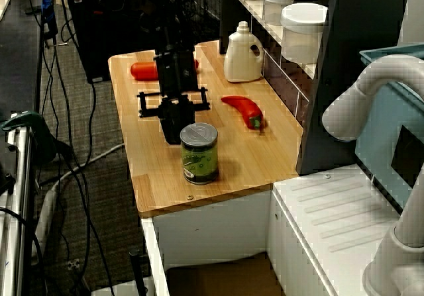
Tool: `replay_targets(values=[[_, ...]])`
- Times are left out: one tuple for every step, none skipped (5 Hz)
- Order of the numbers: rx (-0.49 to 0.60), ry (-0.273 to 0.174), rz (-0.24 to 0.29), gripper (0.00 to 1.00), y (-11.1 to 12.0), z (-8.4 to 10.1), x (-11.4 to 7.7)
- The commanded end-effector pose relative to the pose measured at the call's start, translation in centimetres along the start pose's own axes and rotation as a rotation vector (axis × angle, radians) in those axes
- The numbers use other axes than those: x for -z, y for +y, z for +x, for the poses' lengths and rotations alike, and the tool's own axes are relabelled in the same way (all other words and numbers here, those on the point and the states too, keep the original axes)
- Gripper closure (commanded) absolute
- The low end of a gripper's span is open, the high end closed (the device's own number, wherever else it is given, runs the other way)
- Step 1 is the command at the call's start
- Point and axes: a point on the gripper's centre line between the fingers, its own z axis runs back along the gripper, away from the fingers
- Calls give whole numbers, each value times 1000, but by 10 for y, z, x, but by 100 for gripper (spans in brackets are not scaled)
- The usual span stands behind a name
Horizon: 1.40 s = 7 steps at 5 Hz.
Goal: Push into sink
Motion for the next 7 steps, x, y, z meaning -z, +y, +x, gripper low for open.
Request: replay_targets(values=[[28, 13, -26, 100, -17, 37, 32], [40, 18, -50, 100, -28, 53, 43], [23, 22, -75, 100, -30, 59, 50], [24, 29, -52, 100, -27, 55, 48], [20, 23, -31, 100, -16, 42, 34], [-6, 12, -21, 100, -7, 28, 23], [-13, 20, -38, 86, -6, 22, 19]])
